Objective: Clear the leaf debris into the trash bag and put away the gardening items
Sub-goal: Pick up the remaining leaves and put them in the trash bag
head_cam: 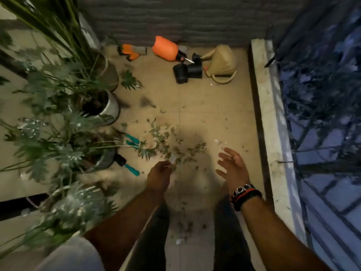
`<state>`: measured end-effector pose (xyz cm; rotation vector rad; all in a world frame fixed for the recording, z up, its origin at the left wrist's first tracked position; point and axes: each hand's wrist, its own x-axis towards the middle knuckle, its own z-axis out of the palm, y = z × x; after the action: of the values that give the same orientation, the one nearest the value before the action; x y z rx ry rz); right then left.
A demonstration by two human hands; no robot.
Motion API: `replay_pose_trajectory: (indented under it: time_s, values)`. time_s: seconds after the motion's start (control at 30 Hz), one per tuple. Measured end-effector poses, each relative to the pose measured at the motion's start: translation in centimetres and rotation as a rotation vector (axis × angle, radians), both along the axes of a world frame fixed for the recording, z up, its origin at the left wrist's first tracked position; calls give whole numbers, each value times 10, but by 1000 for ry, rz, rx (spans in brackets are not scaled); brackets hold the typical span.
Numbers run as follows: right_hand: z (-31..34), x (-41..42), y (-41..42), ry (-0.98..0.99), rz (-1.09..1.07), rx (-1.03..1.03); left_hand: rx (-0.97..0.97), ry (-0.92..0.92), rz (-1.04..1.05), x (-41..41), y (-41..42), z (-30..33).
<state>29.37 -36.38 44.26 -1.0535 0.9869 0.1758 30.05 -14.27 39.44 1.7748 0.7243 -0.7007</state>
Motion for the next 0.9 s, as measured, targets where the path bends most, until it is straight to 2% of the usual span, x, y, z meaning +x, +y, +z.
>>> replay_pose_trajectory:
  time_s: [0.13,0.23,0.43,0.5,0.53,0.6,0.7,0.77,0.83,0.9]
  values:
    - [-155,47,-21,69,8,26,127,58,-70,43,-11,-143]
    - [-295,85,-39,83,48,19,261,101,-138,82,-10,-269]
    - [-523,134,-62,311,698,-570,584,33,-363,172,35,-463]
    - [-560,142,-51,414,1055,-836,724,61,-371,200,51,-505]
    - [-575,143,-42,469,1164,-875,763,63,-372,211,58,-526]
    - [-602,136,-18,542,1237,-896,775,88,-363,224,64,-552]
    - [-610,109,29,523,1333,-950,767,140,-417,205,50,-560]
    - [-589,91,56,367,1409,-957,741,77,-526,170,25,-553]
    - [-565,84,69,93,1643,-837,623,10,-636,135,-1,-542]
    - [-557,85,64,-170,1584,-692,484,-73,-695,115,-12,-531]
